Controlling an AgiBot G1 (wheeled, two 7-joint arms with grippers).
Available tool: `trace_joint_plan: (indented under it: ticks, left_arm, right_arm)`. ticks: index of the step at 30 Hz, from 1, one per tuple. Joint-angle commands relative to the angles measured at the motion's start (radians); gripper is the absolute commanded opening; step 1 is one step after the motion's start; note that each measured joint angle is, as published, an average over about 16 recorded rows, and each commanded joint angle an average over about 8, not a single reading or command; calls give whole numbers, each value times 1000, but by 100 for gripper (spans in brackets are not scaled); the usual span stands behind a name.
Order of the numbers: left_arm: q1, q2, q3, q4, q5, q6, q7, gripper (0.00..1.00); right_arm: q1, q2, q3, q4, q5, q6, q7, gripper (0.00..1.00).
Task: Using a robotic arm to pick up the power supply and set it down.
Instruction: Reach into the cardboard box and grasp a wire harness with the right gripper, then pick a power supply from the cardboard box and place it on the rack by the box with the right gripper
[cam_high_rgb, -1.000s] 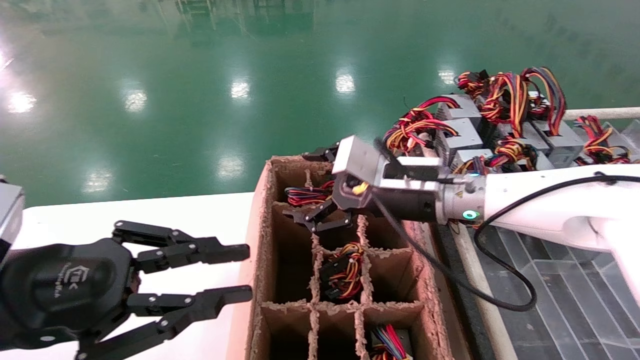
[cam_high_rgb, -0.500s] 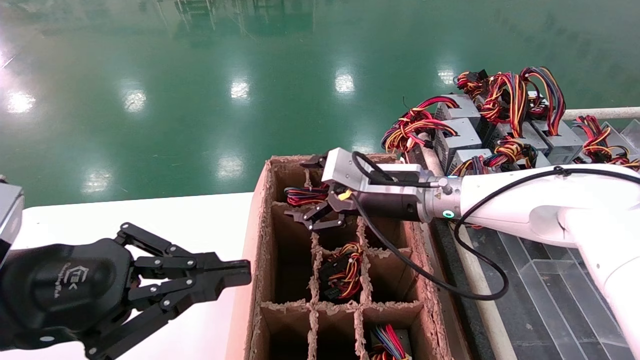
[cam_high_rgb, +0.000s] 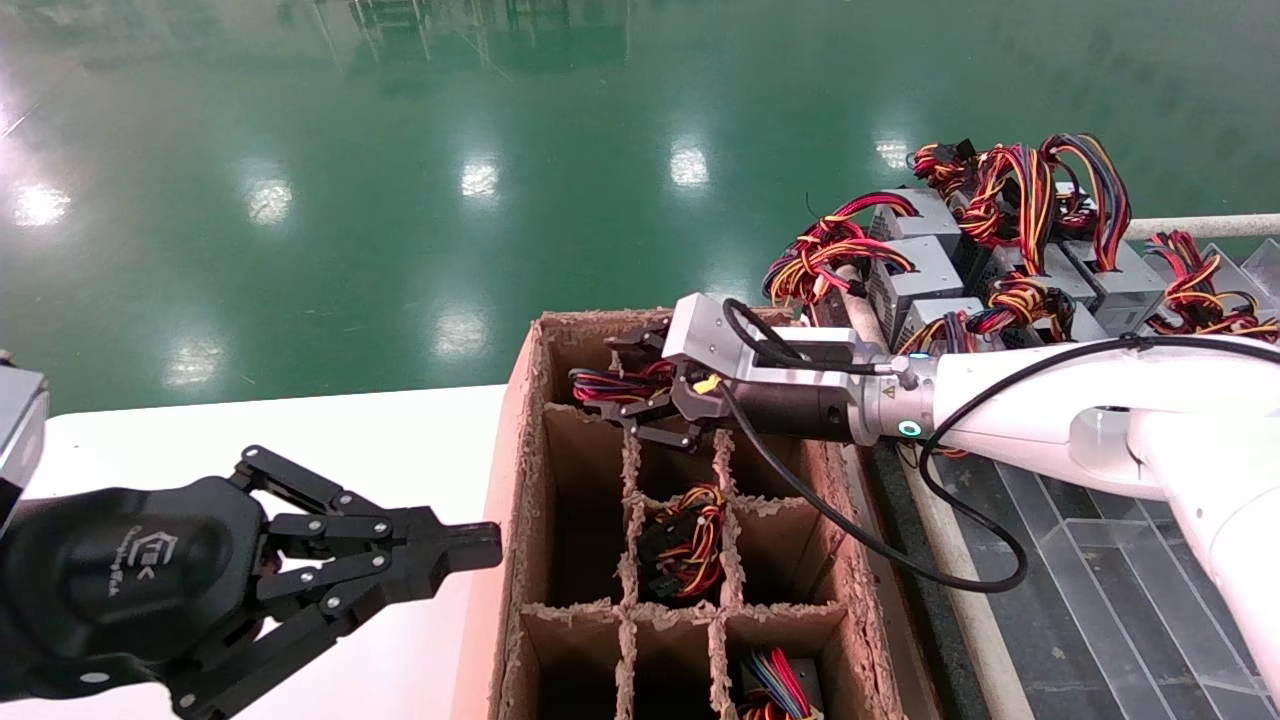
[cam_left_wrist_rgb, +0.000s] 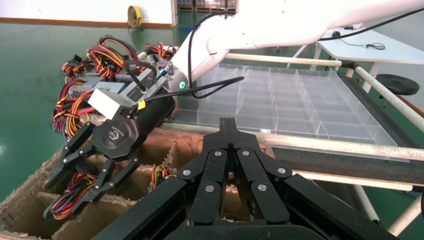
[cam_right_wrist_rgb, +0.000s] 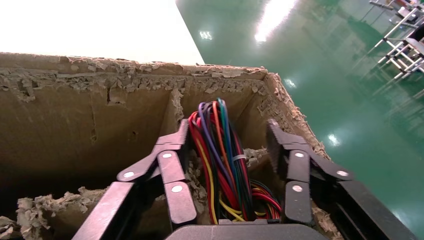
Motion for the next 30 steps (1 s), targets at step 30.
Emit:
trace_joint_plan:
  ticks: [30]
  left_arm:
    - [0, 0, 0, 0, 0, 0, 0, 0]
  right_arm:
    - [110, 25, -14, -55, -22, -72, -109, 0]
